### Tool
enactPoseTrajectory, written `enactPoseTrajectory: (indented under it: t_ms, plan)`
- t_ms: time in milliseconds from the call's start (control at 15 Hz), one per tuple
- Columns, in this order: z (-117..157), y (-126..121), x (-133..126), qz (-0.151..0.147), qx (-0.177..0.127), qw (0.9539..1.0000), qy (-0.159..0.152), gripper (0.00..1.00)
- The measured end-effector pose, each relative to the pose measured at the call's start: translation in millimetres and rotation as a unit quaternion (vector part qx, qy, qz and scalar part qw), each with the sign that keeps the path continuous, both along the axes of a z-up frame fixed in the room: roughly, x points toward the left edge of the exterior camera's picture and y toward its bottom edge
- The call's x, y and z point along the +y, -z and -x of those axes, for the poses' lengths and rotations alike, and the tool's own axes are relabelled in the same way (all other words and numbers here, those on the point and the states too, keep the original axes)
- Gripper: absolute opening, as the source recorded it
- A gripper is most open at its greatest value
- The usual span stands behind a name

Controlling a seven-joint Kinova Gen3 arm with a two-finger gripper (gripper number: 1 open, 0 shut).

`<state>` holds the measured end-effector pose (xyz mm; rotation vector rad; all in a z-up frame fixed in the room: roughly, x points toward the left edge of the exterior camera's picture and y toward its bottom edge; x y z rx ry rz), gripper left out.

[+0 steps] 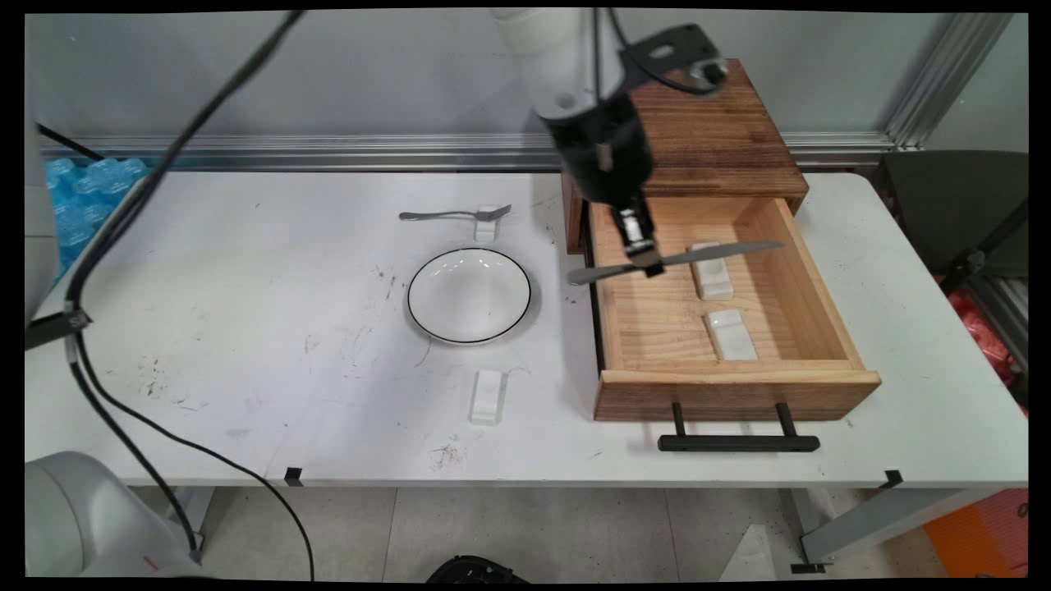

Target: Place the picked object into the drawer

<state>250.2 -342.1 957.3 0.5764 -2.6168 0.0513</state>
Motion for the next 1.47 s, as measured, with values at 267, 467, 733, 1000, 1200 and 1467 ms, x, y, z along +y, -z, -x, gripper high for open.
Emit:
enactPoseTrajectory:
  t_ms: [267, 467, 733, 1000, 1200, 1467]
  plan:
    - [35.9, 28.6, -22.8, 0.007, 0.005, 0.9999, 0.012, 0.00]
    - [55.0, 52.5, -35.4, 0.010, 0.002, 0.9998, 0.020, 0.00]
    - [68.4, 84.1, -46.0, 0.009, -0.007, 0.9997, 0.024, 0.00]
    - [74.4, 108.7, -52.1, 0.004, -0.015, 0.9995, 0.026, 0.00]
    - [74.6, 121.3, -54.8, 0.001, -0.021, 0.9994, 0.026, 0.00]
    - [74.0, 135.6, -58.2, -0.004, -0.026, 0.9993, 0.027, 0.00]
